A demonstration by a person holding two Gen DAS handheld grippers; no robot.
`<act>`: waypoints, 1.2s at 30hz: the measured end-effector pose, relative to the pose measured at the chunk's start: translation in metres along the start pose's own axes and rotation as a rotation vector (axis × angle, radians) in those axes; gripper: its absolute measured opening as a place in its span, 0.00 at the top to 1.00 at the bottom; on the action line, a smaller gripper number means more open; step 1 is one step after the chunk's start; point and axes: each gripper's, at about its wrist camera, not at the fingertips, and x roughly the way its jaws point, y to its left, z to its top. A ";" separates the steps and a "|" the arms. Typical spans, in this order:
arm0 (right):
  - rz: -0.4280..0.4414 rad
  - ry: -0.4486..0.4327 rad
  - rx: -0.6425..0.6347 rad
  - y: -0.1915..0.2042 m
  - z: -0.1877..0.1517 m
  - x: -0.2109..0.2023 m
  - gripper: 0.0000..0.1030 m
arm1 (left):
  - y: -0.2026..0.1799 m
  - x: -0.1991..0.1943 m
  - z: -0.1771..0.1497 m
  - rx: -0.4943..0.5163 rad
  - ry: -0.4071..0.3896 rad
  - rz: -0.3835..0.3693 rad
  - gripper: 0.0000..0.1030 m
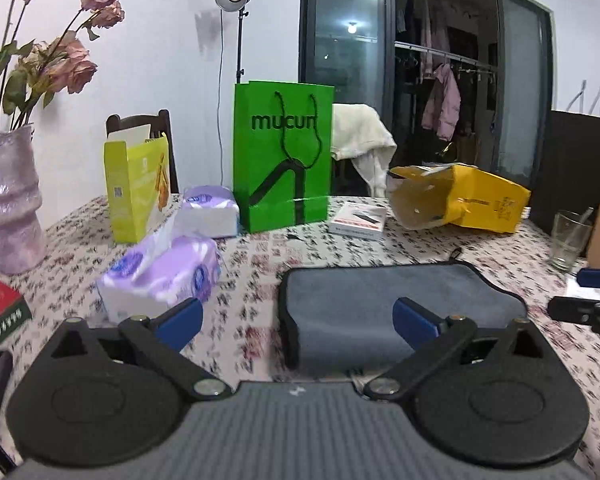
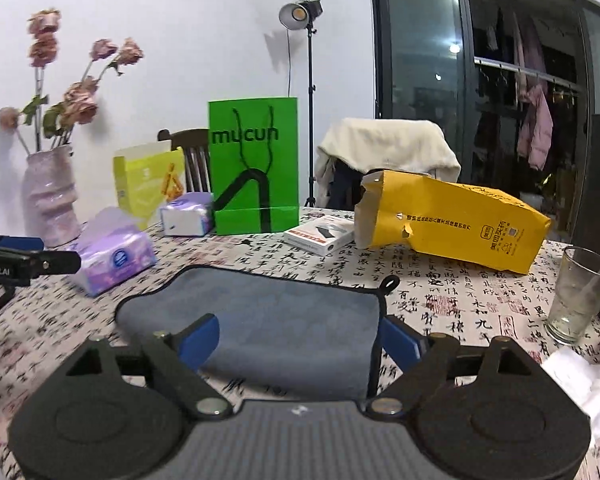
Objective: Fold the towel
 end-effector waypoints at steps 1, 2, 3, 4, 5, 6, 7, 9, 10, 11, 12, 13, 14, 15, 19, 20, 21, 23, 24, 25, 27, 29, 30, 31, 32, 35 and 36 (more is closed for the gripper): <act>0.000 -0.001 -0.001 0.002 -0.004 -0.005 0.15 | -0.003 -0.005 -0.005 0.001 0.000 -0.006 0.00; 0.000 0.000 -0.002 0.005 -0.008 -0.010 0.14 | -0.006 -0.010 -0.009 0.006 0.000 -0.009 0.00; -0.002 0.003 0.000 0.007 -0.012 -0.014 0.14 | -0.009 -0.015 -0.013 0.010 -0.002 -0.013 0.00; -0.004 0.008 0.005 0.009 -0.016 -0.019 0.14 | -0.011 -0.019 -0.017 0.013 -0.001 -0.018 0.00; -0.004 0.010 0.007 0.010 -0.019 -0.023 0.14 | -0.013 -0.023 -0.021 0.017 0.001 -0.019 0.00; -0.004 0.009 0.008 0.012 -0.023 -0.028 0.14 | -0.015 -0.027 -0.025 0.020 0.001 -0.018 0.00; -0.004 0.007 0.009 0.012 -0.027 -0.032 0.14 | -0.016 -0.030 -0.028 0.020 0.002 -0.020 0.00; -0.013 0.013 0.016 0.011 -0.033 -0.039 0.14 | -0.019 -0.036 -0.032 0.018 0.009 -0.014 0.00; -0.022 0.017 0.019 0.012 -0.035 -0.043 0.14 | -0.020 -0.039 -0.034 0.018 0.010 -0.015 0.00; -0.030 0.017 0.021 0.012 -0.038 -0.047 0.14 | -0.021 -0.044 -0.036 0.020 0.009 -0.017 0.00; -0.034 0.017 0.023 0.013 -0.041 -0.051 0.14 | -0.021 -0.048 -0.039 0.023 0.007 -0.018 0.00; -0.035 0.016 0.025 0.015 -0.043 -0.056 0.14 | -0.022 -0.053 -0.041 0.023 0.005 -0.017 0.00; -0.034 0.012 0.028 0.016 -0.045 -0.061 0.14 | -0.022 -0.057 -0.043 0.022 0.004 -0.017 0.00; -0.033 0.010 0.032 0.017 -0.048 -0.066 0.13 | -0.023 -0.062 -0.045 0.021 0.002 -0.021 0.00; -0.029 0.002 0.037 0.025 -0.059 -0.083 0.13 | -0.027 -0.079 -0.053 0.026 -0.004 -0.027 0.00; -0.027 0.002 0.036 0.027 -0.061 -0.086 0.13 | -0.028 -0.084 -0.055 0.028 -0.012 -0.031 0.00; -0.026 0.004 0.035 0.029 -0.063 -0.090 0.13 | -0.028 -0.088 -0.057 0.025 -0.018 -0.037 0.00; -0.036 0.015 0.026 0.035 -0.067 -0.096 0.13 | -0.029 -0.096 -0.061 0.018 -0.026 -0.047 0.00; -0.039 0.014 0.017 0.039 -0.069 -0.099 0.13 | -0.029 -0.099 -0.064 0.017 -0.025 -0.054 0.00; -0.039 0.012 0.011 0.043 -0.072 -0.103 0.13 | -0.029 -0.101 -0.066 0.020 -0.021 -0.056 0.00; -0.038 0.009 0.017 0.047 -0.075 -0.109 0.12 | -0.031 -0.107 -0.069 0.035 -0.021 -0.058 0.00; -0.038 0.006 0.025 0.051 -0.078 -0.116 0.12 | -0.033 -0.115 -0.070 0.047 -0.035 -0.063 0.00; -0.040 0.002 0.027 0.055 -0.080 -0.120 0.12 | -0.033 -0.119 -0.071 0.051 -0.047 -0.072 0.00; -0.042 -0.001 0.026 0.058 -0.082 -0.124 0.12 | -0.032 -0.122 -0.072 0.054 -0.054 -0.078 0.00; -0.043 -0.004 0.025 0.060 -0.083 -0.127 0.12 | -0.033 -0.125 -0.073 0.058 -0.054 -0.079 0.00; -0.050 -0.006 0.021 0.068 -0.088 -0.136 0.08 | -0.031 -0.133 -0.078 0.069 -0.063 -0.083 0.00; -0.053 -0.004 0.017 0.071 -0.089 -0.139 0.08 | -0.030 -0.136 -0.080 0.069 -0.067 -0.083 0.00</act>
